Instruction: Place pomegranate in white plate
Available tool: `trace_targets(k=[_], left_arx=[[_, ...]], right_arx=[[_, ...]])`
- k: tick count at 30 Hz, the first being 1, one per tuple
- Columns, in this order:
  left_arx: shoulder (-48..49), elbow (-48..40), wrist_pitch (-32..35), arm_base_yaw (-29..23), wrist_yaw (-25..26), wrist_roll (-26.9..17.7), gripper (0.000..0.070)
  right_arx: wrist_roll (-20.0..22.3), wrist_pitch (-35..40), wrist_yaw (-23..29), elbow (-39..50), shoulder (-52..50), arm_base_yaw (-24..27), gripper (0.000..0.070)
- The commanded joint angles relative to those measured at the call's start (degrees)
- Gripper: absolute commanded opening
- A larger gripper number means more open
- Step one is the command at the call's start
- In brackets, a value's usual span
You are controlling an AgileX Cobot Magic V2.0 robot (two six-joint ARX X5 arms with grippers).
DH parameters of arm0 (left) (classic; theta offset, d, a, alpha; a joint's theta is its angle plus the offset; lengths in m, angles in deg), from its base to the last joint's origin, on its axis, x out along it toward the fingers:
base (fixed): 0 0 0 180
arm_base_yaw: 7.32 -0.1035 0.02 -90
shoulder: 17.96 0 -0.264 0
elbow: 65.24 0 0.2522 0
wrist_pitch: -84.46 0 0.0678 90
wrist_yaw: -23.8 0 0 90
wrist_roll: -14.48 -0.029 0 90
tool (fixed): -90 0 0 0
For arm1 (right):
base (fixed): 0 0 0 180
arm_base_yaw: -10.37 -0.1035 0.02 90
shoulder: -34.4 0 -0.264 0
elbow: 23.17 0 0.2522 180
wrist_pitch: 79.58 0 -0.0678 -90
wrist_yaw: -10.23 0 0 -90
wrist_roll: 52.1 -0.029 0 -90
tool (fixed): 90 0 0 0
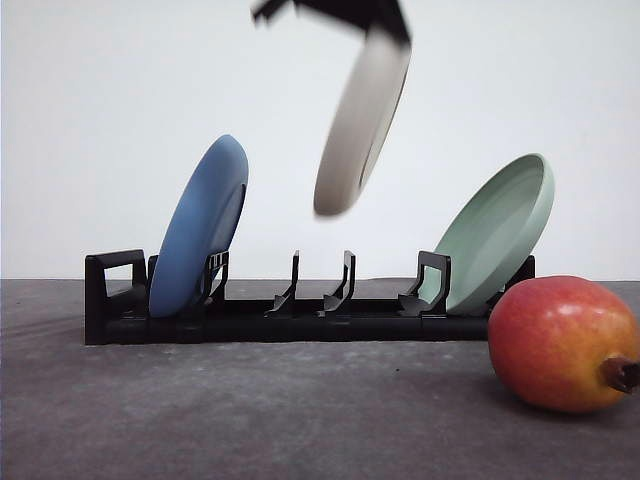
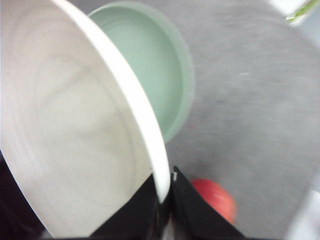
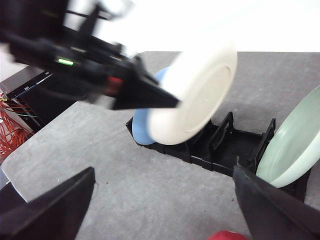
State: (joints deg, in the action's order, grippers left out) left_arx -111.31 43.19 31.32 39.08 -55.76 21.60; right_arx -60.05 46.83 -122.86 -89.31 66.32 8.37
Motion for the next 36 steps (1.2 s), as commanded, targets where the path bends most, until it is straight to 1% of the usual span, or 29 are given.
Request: trace_targets(k=[1,7,9,14,18,20,22,24,29,32,36], left_arx=[[1.8,1.7,-2.2,1.6,0.3,0.0,0.0000],[9.7,1.7,-14.9,8.6,-0.5,0.0,0.0000],[11.1,1.7,-19.0,11.9,-3.3,0.0,0.0000],[11.6,0.8,-28.3,20.8,-14.1,0.1,0.0000],[11.6,-4.2,-30.5,26.5,-20.8,1.6,0.0000],[11.6,-7.7,-30.1,28.4,-24.0,2.4,0.0000],[11.6,-11.2,-28.8,29.5,-25.8,2.8,0.0000],[11.5,-15.3,-26.2,30.2,-25.9,3.1,0.0000],[11.5,-25.4,-17.7,30.5,-26.1,6.1,0.0000],[11.2,-30.8,-12.1,30.5,-28.1,6.1,0.0000],[9.7,-35.2,-8.0,30.5,-30.7,7.6,0.0000]], right_arx=[[-0.4,0.3,0.0,-0.8,0.3,-0.2,0.0563],[-0.5,-0.1,0.0,-0.8,0.3,-0.2,0.0563],[-0.5,-0.3,0.0,-0.8,0.3,-0.2,0.0563],[-0.5,-0.8,0.0,-0.8,0.3,-0.2,0.0563],[-0.9,-1.0,0.0,-0.8,0.3,-0.2,0.0563],[-1.1,-1.0,0.0,-0.8,0.2,-0.2,0.0563],[-1.4,-1.0,0.0,-0.8,0.2,-0.2,0.0563],[-1.8,-1.0,0.0,-0.8,0.2,-0.2,0.0563],[-1.9,-1.0,0.0,-0.8,0.2,-0.2,0.0563],[-1.9,-1.0,0.0,-0.8,0.2,-0.2,0.0563],[-1.9,-1.0,0.0,-0.8,0.2,-0.2,0.0563]])
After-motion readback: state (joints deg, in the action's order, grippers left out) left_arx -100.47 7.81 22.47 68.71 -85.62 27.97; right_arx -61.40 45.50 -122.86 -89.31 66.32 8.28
